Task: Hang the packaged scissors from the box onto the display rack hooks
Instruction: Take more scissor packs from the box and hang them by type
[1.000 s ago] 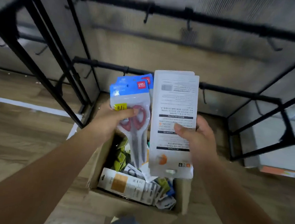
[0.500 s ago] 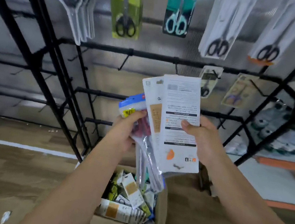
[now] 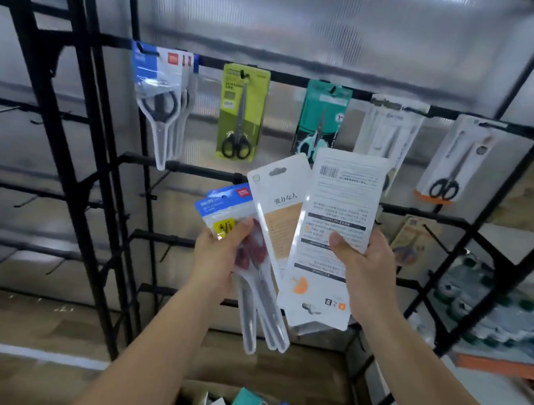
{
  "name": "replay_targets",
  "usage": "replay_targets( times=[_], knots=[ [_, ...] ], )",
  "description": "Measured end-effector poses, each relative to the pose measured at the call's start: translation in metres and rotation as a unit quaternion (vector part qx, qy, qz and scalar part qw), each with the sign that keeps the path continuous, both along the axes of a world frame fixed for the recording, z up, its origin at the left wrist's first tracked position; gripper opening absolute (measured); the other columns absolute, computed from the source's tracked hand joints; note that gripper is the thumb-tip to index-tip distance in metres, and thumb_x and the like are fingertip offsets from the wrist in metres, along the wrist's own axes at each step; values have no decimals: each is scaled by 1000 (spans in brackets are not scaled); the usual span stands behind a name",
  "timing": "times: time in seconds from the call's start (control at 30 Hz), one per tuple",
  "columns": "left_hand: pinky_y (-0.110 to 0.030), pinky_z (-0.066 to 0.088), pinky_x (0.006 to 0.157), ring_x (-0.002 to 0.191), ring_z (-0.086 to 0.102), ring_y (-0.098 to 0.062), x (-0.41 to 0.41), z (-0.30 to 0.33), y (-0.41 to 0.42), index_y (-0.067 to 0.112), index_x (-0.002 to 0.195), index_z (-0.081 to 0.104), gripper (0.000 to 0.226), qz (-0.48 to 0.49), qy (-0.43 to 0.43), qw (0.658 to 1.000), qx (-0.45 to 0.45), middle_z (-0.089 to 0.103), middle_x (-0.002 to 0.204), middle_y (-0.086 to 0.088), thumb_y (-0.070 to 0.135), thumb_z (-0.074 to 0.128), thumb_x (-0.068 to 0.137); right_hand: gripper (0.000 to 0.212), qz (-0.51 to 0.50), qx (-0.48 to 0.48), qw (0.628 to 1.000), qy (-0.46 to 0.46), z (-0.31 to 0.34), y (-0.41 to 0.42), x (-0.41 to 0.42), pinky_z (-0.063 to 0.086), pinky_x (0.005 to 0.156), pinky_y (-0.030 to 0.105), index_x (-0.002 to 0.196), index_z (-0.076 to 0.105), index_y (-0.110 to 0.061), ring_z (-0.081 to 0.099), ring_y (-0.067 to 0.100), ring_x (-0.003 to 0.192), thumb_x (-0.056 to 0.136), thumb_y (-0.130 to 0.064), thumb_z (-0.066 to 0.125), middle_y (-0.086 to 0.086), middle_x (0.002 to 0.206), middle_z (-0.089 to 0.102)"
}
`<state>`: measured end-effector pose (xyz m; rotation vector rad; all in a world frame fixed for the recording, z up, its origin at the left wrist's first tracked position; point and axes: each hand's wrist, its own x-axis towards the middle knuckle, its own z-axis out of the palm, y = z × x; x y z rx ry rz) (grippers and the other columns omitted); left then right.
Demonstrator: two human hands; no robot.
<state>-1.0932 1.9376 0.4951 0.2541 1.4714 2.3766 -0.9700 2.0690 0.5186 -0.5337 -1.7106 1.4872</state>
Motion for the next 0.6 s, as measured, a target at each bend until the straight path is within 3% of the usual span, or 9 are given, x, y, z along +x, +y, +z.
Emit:
replay_targets(
  times=[0.1, 0.2, 0.33, 0.47, 0.6],
  knots=[
    [-23, 42, 50, 57, 54, -16, -22, 6, -6, 14, 85, 60, 8, -4, -36, 999, 24, 62, 68, -4, 7, 65, 86, 19, 12, 17, 1000, -16, 5, -12, -26, 54, 64, 21, 94, 62, -29, 68, 3, 81, 84, -13, 67, -15, 89, 72],
    [-26, 43, 56, 65, 56, -16, -47, 9, -14, 15, 89, 62, 9, -15, -41, 998, 41, 64, 75, -4, 8, 65, 86, 17, 24, -50, 998, -4, 6, -18, -50, 54, 71, 36, 96, 63, -19, 70, 16, 85, 85, -7, 65, -4, 92, 73],
    [-23, 46, 48, 58, 61, -21, -68, 9, -19, 12, 86, 63, 10, -58, -19, 996, 57, 69, 69, -3, 3, 66, 84, 23, 62, -85, 994, -8, 4, -27, -78, 56, 73, 37, 109, 63, -7, 69, 22, 90, 87, -2, 60, 6, 102, 72],
    [-21, 52, 47, 62, 71, -13, -78, 6, -20, 10, 89, 66, 9, -111, -48, 990, 69, 75, 74, -2, 3, 67, 83, 22, 80, -62, 994, -49, 4, -36, -102, 53, 61, 20, 96, 68, -21, 69, 8, 83, 88, -3, 60, -10, 91, 74],
    [-23, 53, 48, 63, 71, -15, -98, -3, -31, 9, 92, 66, 9, -104, -86, 990, 39, 75, 76, -3, 7, 68, 83, 28, 15, -92, 995, -30, 22, -27, -111, 54, 68, 36, 88, 67, -18, 69, 22, 80, 80, 7, 58, -1, 83, 73]
  ],
)
